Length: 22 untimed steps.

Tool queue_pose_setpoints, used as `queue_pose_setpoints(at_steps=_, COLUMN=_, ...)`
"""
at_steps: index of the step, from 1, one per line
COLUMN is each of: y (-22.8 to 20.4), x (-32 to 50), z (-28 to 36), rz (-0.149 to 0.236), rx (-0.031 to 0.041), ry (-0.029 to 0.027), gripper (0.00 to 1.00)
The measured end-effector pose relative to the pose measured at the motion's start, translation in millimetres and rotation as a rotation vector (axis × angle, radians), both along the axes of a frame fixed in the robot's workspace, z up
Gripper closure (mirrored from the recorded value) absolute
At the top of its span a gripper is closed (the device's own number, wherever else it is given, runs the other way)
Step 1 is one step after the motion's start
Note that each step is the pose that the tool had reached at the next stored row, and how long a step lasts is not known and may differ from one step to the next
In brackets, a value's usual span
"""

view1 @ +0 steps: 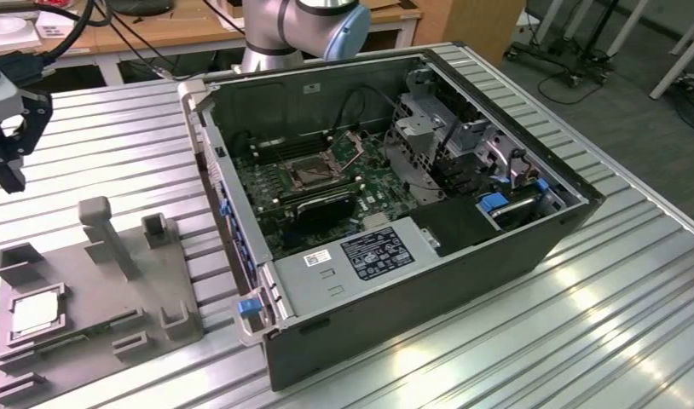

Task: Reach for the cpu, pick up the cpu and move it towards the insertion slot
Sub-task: 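Reach for the cpu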

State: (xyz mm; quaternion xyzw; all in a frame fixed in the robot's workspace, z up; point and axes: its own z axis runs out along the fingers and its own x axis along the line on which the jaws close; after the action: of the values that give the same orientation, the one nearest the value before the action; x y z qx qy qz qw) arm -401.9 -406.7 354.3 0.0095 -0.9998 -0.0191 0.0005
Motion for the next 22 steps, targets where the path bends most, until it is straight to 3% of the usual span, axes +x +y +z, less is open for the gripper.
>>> queue_pose_setpoints(at_steps=22, y=0.0, x=-10.9, z=0.0, rz=0.0, rx=0.0, ry=-0.0001, gripper=0.89)
